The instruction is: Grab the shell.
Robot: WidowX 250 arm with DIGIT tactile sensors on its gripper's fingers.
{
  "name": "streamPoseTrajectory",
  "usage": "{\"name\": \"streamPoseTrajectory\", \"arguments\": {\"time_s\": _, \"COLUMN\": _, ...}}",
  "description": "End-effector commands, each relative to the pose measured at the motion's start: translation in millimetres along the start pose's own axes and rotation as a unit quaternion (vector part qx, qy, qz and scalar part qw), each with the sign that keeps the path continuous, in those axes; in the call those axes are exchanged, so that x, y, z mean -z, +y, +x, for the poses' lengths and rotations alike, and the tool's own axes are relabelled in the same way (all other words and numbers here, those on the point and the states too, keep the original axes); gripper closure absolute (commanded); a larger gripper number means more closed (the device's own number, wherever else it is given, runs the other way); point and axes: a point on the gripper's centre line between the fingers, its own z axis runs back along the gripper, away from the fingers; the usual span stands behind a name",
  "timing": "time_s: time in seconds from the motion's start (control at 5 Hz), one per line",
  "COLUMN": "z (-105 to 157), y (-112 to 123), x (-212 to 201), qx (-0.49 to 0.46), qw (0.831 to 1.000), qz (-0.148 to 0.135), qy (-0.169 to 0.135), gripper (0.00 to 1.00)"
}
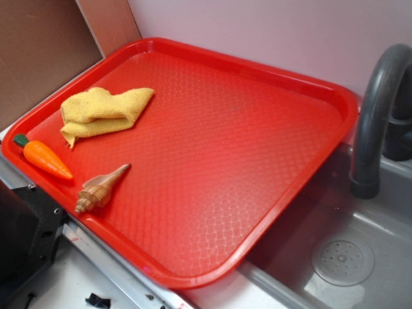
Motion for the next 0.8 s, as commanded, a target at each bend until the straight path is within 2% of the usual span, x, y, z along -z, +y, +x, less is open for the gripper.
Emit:
{"name": "streamPoseTrajectory", "arguments": {"time_s": 0.0, "z": 0.0, "y": 0.0, "x": 0.0, "qx": 0.000, "qw": 1.000, "qz": 0.000, "qy": 0.000, "gripper": 0.00}}
{"name": "streamPoseTrajectory", "arguments": {"time_s": 0.4, "z": 5.8, "y": -5.3, "x": 41.8, "qx": -0.086, "qw": 0.995, "qz": 0.025, "qy": -0.033, "gripper": 0.00}}
{"name": "streamPoseTrajectory", "arguments": {"time_s": 0.6, "z": 6.2, "y": -4.1, "x": 66.9, "qx": -0.090, "qw": 0.995, "qz": 0.020, "qy": -0.026, "gripper": 0.00}}
